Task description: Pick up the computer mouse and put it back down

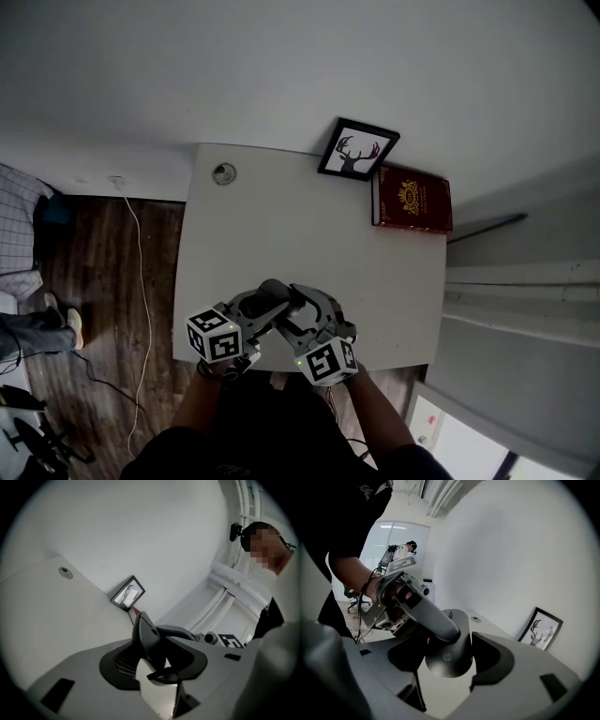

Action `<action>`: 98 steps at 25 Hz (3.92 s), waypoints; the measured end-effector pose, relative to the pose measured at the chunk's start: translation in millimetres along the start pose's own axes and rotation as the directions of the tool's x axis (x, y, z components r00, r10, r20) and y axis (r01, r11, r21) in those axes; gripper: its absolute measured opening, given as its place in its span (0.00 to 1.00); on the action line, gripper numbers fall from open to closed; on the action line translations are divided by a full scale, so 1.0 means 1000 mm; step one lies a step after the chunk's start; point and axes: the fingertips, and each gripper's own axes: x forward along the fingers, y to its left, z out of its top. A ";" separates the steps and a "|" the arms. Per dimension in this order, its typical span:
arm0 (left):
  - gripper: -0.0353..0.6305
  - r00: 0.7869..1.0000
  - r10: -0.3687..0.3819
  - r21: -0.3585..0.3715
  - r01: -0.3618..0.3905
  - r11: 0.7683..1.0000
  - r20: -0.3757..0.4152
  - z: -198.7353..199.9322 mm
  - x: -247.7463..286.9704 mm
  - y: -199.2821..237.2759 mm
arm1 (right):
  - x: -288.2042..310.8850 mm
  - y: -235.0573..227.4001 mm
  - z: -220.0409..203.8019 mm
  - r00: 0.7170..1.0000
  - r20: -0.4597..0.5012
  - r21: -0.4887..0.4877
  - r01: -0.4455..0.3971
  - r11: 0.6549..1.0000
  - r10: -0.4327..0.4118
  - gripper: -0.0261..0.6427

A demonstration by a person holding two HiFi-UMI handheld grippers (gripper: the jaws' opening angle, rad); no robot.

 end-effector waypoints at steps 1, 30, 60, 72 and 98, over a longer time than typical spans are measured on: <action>0.29 1.000 -0.006 0.004 0.006 1.000 0.003 0.000 0.001 -0.002 | 0.000 0.000 -0.001 1.000 0.000 -0.003 0.000 1.000 0.000 0.50; 0.24 0.973 0.190 0.227 -0.216 0.950 0.129 0.020 -0.004 -0.035 | -0.059 -0.019 -0.012 0.991 0.016 0.002 0.132 0.991 -0.132 0.50; 0.24 0.848 0.389 0.438 -0.522 0.732 0.360 -0.017 0.032 -0.168 | -0.223 -0.053 -0.025 0.884 0.232 0.295 0.333 0.895 -0.406 0.07; 0.24 0.815 0.369 0.456 -0.562 0.690 0.446 -0.072 0.037 -0.264 | -0.332 -0.029 -0.047 0.847 0.257 0.329 0.376 0.866 -0.466 0.07; 0.24 0.861 0.287 0.566 -0.495 0.659 0.419 -0.077 -0.007 -0.292 | -0.343 0.025 -0.018 0.814 0.245 0.362 0.428 0.828 -0.528 0.07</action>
